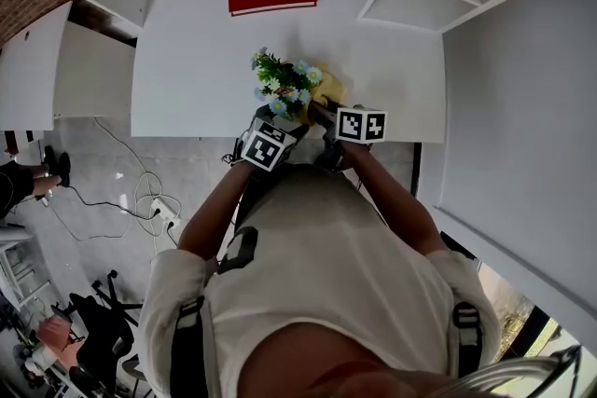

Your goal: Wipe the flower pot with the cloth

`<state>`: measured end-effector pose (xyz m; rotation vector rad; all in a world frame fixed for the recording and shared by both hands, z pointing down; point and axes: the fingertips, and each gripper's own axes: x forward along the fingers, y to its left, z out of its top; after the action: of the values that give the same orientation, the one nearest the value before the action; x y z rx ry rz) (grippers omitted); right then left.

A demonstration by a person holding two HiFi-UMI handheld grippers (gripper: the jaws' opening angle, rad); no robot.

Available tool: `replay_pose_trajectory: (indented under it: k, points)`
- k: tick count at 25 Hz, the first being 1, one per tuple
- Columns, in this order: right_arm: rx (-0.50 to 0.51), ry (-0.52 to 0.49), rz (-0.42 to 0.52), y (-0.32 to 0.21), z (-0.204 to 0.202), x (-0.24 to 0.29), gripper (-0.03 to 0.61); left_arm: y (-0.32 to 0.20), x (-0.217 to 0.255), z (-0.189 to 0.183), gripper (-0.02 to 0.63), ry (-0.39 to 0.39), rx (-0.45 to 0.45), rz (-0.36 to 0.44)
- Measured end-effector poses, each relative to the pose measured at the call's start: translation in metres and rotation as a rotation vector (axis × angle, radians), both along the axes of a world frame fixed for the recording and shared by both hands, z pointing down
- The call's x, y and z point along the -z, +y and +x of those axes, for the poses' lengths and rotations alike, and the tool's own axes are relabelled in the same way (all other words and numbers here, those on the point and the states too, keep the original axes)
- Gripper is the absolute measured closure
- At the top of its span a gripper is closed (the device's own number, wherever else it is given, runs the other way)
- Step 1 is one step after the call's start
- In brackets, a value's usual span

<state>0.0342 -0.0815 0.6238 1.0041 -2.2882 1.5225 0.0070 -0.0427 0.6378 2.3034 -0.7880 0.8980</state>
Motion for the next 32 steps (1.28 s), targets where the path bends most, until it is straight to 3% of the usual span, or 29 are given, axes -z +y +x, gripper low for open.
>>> replay_pose_trajectory:
  k: [5,11,16,23,27,32]
  points:
    - [-0.024,0.012,-0.059,0.004,-0.004,-0.024,0.457,0.002,-0.003,0.004,0.268,0.022,-0.034,-0.004]
    - [-0.002,0.107,-0.11,0.012,-0.001,-0.049,0.451,-0.001,-0.004,-0.01,0.268,0.003,-0.05,-0.002]
    - [-0.018,0.065,-0.095,0.007,0.004,-0.033,0.45,-0.028,-0.001,-0.042,0.268,-0.004,-0.014,0.007]
    - [-0.053,-0.057,-0.041,-0.009,-0.002,0.013,0.449,-0.027,0.002,-0.02,0.268,0.051,-0.044,-0.006]
    - [-0.089,-0.043,-0.08,-0.011,0.004,-0.007,0.448,-0.024,-0.001,-0.01,0.268,0.062,-0.064,-0.003]
    - [-0.084,0.08,-0.129,-0.009,0.011,-0.038,0.448,-0.019,-0.004,-0.017,0.268,0.036,-0.12,0.0]
